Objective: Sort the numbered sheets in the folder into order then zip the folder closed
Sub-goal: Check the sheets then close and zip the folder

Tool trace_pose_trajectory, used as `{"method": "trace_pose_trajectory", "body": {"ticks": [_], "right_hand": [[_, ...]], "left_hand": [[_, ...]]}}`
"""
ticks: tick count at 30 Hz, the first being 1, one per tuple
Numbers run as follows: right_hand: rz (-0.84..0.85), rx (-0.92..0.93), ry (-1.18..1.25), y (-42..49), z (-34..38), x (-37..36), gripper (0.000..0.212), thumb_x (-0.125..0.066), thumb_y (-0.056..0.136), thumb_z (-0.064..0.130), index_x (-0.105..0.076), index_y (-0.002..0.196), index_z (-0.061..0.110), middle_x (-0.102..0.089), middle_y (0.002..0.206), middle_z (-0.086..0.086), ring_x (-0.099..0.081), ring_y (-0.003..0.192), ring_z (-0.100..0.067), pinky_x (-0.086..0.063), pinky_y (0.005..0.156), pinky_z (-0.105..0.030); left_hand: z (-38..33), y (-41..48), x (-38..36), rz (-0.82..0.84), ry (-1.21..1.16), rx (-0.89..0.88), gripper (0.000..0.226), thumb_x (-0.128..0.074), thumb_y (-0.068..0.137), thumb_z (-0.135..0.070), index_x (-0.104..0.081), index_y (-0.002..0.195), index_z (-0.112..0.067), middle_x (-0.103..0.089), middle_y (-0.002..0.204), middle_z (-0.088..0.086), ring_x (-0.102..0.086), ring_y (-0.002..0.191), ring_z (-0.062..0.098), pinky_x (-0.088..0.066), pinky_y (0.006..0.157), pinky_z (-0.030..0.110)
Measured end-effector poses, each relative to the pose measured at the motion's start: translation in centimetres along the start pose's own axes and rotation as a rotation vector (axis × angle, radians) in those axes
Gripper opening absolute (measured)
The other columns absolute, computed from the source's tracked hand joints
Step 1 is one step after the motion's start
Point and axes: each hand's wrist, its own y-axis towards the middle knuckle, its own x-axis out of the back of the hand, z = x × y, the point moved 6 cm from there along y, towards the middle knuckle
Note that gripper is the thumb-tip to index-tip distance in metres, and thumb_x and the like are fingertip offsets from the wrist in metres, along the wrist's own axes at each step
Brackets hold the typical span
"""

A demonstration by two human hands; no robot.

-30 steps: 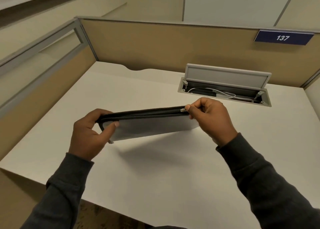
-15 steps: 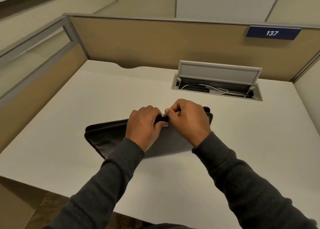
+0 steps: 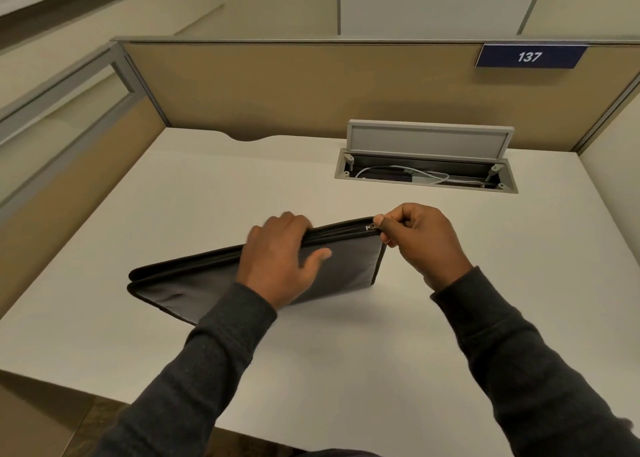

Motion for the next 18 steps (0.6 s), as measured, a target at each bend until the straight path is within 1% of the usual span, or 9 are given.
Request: {"method": "trace_pose_trajectory", "body": {"ticks": [2,5,7,8,10,12,15,18], "right_hand": [[0.055,-0.010,0.034,-0.1,0.1,-0.6,0.020,-0.069,0.093,0.028,-0.071,0.079,0.014,-0.072,0.066,0.004,-0.063,0.064,-0.005,-0.053,0.070,-0.026],[0.086,-0.022,0.068,-0.2,0.0,-0.8,0.019,-0.069,0.094,0.026,-0.071,0.082,0.012,-0.071,0.067,0.003,-0.061,0.061,-0.002,-0.048,0.062,-0.017],[0.095,-0.060,0.108,-0.1,-0.8,-0.4,0.019,-0.068,0.094,0.026,-0.071,0.082,0.010,-0.071,0.068,0.003,-0.061,0.062,-0.003,-0.044,0.055,-0.012],[0.107,-0.093,0.140,-0.1,-1.6,-0.3,0.020,-0.068,0.094,0.026,-0.071,0.083,0.009,-0.070,0.069,0.003,-0.061,0.064,-0.005,-0.044,0.054,-0.014],[0.146,-0.177,0.210,-0.3,-3.2,-0.4,0.021,-0.067,0.094,0.027,-0.070,0.084,0.009,-0.069,0.068,0.004,-0.062,0.066,-0.009,-0.044,0.059,-0.022],[0.177,-0.252,0.267,-0.5,-4.6,-0.8,0.020,-0.068,0.094,0.027,-0.070,0.086,0.008,-0.068,0.067,0.005,-0.061,0.066,-0.010,-0.044,0.062,-0.026],[0.195,-0.304,0.304,-0.3,-5.6,-1.2,0.020,-0.068,0.094,0.028,-0.070,0.088,0.009,-0.067,0.067,0.005,-0.061,0.067,-0.012,-0.045,0.063,-0.027],[0.222,-0.303,0.325,-0.1,-5.8,-1.6,0.019,-0.066,0.096,0.028,-0.070,0.086,0.012,-0.067,0.069,0.004,-0.062,0.068,-0.011,-0.045,0.065,-0.028]], "left_hand": [[-2.2,0.7,-0.9,0.018,-0.007,-0.037,0.034,-0.063,0.087,-0.050,-0.062,0.099,-0.019,-0.057,0.084,-0.004,-0.052,0.076,0.020,-0.042,0.069,0.037],[-3.3,1.5,-1.7,-0.002,-0.050,-0.028,0.024,-0.066,0.089,-0.041,-0.061,0.086,-0.018,-0.055,0.075,-0.005,-0.050,0.069,0.020,-0.036,0.063,0.034],[-3.0,1.4,-1.7,-0.037,-0.082,-0.040,0.024,-0.067,0.089,-0.038,-0.059,0.080,-0.017,-0.052,0.069,-0.007,-0.046,0.064,0.018,-0.036,0.060,0.033],[-2.8,1.2,-1.6,-0.049,-0.096,-0.050,0.024,-0.067,0.089,-0.037,-0.058,0.079,-0.017,-0.051,0.068,-0.007,-0.044,0.063,0.017,-0.036,0.058,0.033],[-2.6,0.8,-1.5,-0.060,-0.107,-0.065,0.025,-0.067,0.090,-0.037,-0.058,0.078,-0.018,-0.050,0.067,-0.008,-0.043,0.061,0.015,-0.037,0.057,0.033],[-2.6,0.6,-1.4,-0.062,-0.103,-0.071,0.025,-0.066,0.090,-0.038,-0.058,0.077,-0.018,-0.051,0.067,-0.008,-0.042,0.061,0.015,-0.037,0.057,0.033],[-2.7,0.7,-1.3,-0.061,-0.098,-0.070,0.024,-0.066,0.090,-0.037,-0.058,0.077,-0.018,-0.050,0.067,-0.008,-0.042,0.061,0.015,-0.035,0.058,0.031],[-2.6,0.9,-1.3,-0.027,-0.087,-0.051,0.024,-0.066,0.090,-0.038,-0.058,0.081,-0.018,-0.051,0.070,-0.008,-0.046,0.064,0.018,-0.036,0.061,0.032]]}}
